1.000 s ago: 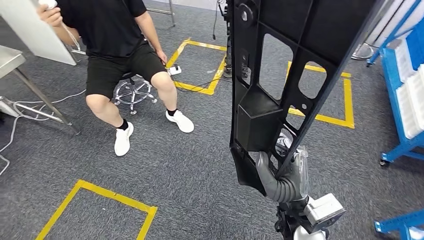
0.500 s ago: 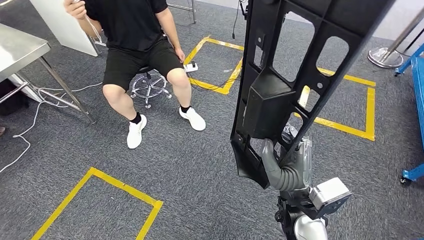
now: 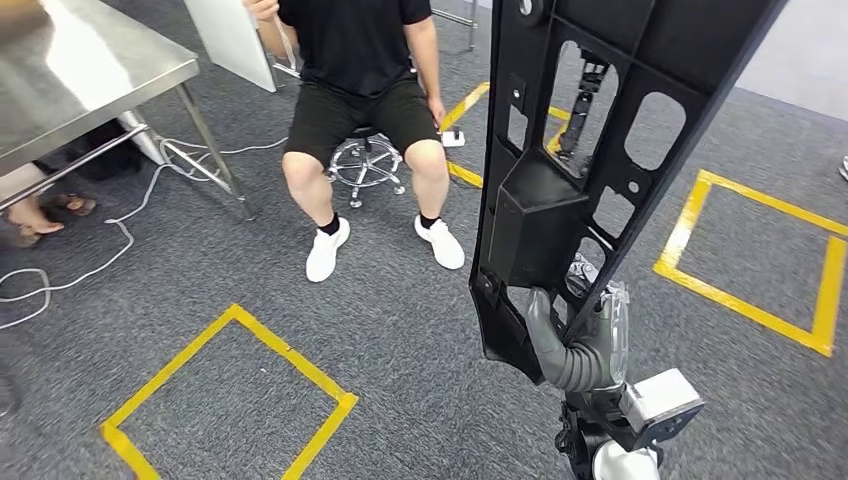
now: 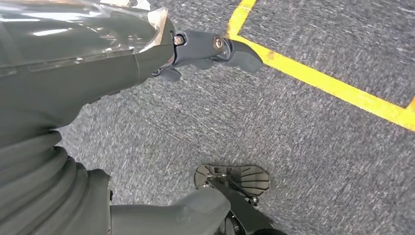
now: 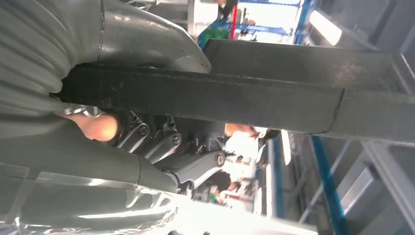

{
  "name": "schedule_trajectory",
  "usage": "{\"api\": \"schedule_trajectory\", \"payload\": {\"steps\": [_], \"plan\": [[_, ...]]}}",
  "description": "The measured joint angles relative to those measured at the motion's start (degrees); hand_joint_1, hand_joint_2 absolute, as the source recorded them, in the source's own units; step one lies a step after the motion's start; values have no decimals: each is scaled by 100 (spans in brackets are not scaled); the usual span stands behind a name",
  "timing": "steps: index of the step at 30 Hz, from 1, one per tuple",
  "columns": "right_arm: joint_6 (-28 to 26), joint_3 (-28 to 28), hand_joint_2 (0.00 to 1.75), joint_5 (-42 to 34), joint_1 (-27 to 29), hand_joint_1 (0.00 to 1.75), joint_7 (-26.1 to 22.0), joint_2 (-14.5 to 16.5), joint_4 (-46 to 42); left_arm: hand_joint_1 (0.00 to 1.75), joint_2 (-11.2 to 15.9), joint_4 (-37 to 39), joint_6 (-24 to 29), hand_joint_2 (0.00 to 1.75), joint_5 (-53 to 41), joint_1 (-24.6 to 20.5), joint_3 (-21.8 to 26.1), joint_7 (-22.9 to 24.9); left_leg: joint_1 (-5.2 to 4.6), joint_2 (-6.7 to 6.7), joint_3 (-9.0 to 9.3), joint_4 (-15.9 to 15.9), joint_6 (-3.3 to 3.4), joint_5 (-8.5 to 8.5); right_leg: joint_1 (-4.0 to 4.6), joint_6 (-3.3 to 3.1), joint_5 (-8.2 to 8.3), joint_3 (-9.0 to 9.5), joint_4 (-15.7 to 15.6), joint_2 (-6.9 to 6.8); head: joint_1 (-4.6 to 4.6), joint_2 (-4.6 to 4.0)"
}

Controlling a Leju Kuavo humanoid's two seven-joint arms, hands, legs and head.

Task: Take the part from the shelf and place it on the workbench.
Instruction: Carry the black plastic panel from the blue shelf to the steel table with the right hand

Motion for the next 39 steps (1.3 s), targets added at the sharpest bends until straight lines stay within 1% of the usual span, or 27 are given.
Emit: {"api": "schedule_trajectory", "payload": {"steps": [1,3,4,6,8,9,10,11,12,14,16,18,19,21,23,25,26,27,28,29,30,31,33,34,36,38,39], "plan": [[-5,-7,175,17,10,175,0,-2,-21,0,0,1,-1,175,-14,5,-1,0,-4,-43,-17,13,-28,-13,4,-40,23,39,-80,25,0,0],[-10,-21,175,34,29,175,0,-4,-58,0,0,3,0,175,-39,26,-2,1,13,-104,-38,17,-67,-22,12,-133,36,66,-91,-56,-8,0],[-13,-26,175,34,29,175,0,-2,-67,0,-3,5,0,175,-47,36,-2,0,21,-64,-48,43,-86,-43,7,-167,39,79,-99,-94,-9,0],[-16,-31,175,37,28,175,2,14,-79,0,-15,8,2,175,-52,30,-2,0,29,215,-190,364,-142,-236,-3,-236,29,111,-115,-190,-34,1],[-19,-31,175,50,30,175,10,27,-87,0,-26,9,4,175,-54,5,-3,-1,34,513,-561,1087,-193,-575,32,-288,1,130,-114,-306,-56,1],[-20,-31,175,58,30,175,15,28,-89,0,-27,9,4,175,-54,-2,-3,-1,42,567,-745,1418,-204,-688,47,-304,-11,135,-113,-366,-54,1],[-23,-32,175,65,30,175,23,32,-90,0,-29,9,4,175,-54,-4,-3,-4,45,589,-857,1595,-203,-703,60,-318,-23,143,-112,-429,-55,1],[-27,-34,175,68,28,175,31,37,-91,0,-31,9,4,175,-55,-4,-4,-9,44,602,-855,1551,-189,-607,71,-329,-37,156,-112,-486,-56,0],[-31,-37,175,71,23,175,41,45,-93,0,-30,9,4,175,-57,-7,-5,-16,38,627,-728,1279,-158,-423,83,-336,-51,176,-114,-543,-56,-1],[-36,-43,175,70,-7,175,75,57,-97,0,-28,3,3,175,-57,-35,-7,-31,-11,809,-342,521,-56,-73,117,-330,-84,222,-118,-650,-51,-1],[-28,-51,175,53,-55,175,106,58,-95,0,-28,-6,3,175,-52,-86,-8,-42,-80,951,-145,111,24,28,138,-299,-112,250,-127,-749,-48,0],[-13,-58,175,21,-81,175,103,57,-82,0,-25,-9,6,175,-46,-103,-5,-37,-115,872,-133,47,62,17,142,-251,-130,288,-158,-855,-52,1],[-8,-62,175,2,-80,175,90,57,-71,0,-22,-8,7,175,-45,-87,-4,-20,-96,808,-93,-4,78,43,143,-223,-147,298,-153,-846,-49,1],[-8,-72,175,-25,-62,175,49,54,-48,0,-20,-7,7,175,-43,-55,-2,16,-45,689,4,-124,116,106,145,-207,-276,233,68,-612,-48,0],[-13,-85,175,-35,-24,175,16,45,-27,0,-19,-7,6,175,-38,-45,0,34,-13,561,46,-171,140,133,114,-231,-560,-90,734,-325,-34,0],[-15,-101,175,-37,17,175,4,34,2,0,-17,-7,5,175,-35,-40,1,39,-7,399,43,-168,140,132,80,-201,-740,-443,1349,-259,-16,1],[-15,-109,175,-37,28,175,4,31,16,0,-17,-7,4,175,-35,-32,1,40,-1,314,46,-164,132,127,59,-148,-692,-489,1376,-253,-16,0],[-15,-116,175,-38,32,175,4,28,25,0,-18,-7,4,175,-38,-20,1,42,11,228,53,-153,116,117,35,-76,-541,-411,1146,-240,-16,0],[-16,-121,175,-37,32,175,3,27,29,0,-19,-7,4,175,-43,-8,1,45,24,149,57,-130,89,100,1,1,-342,-251,753,-189,-14,0],[-16,-125,175,-36,31,175,3,27,32,0,-13,-7,5,175,-48,2,1,50,30,77,52,-95,51,76,-26,48,-178,-95,371,-107,-8,0],[-17,-127,175,-33,33,175,2,28,33,0,-7,-7,6,175,-54,9,1,58,30,14,37,-56,8,48,-43,54,-61,35,73,-44,1,0],[-17,-129,175,-28,39,175,3,31,33,0,2,-7,7,175,-57,16,0,69,27,-32,13,-29,-31,28,-44,25,-15,96,-71,1,5,0],[-18,-133,175,-20,48,175,3,39,33,0,14,-7,10,175,-59,37,0,83,38,-101,-28,-18,-87,16,-25,-79,-3,122,-108,-45,6,1],[-18,-137,175,-18,49,175,2,42,35,0,16,-7,12,175,-60,51,0,86,53,-72,-41,-8,-106,12,-28,-117,5,128,-112,-84,1,1],[-17,-150,175,-20,51,175,-1,48,38,0,14,-7,17,175,-60,63,-1,86,59,188,-138,212,-151,-109,-41,-184,7,149,-124,-169,-22,0],[-12,-166,175,-22,57,175,-6,55,46,0,10,-7,31,175,-64,49,-1,86,60,496,-454,844,-195,-420,-18,-239,-17,169,-127,-273,-47,0],[-8,-171,175,-23,58,175,-8,57,55,0,9,-7,38,175,-76,42,-1,87,67,557,-660,1224,-208,-574,-2,-261,-31,176,-126,-335,-50,0]]}}
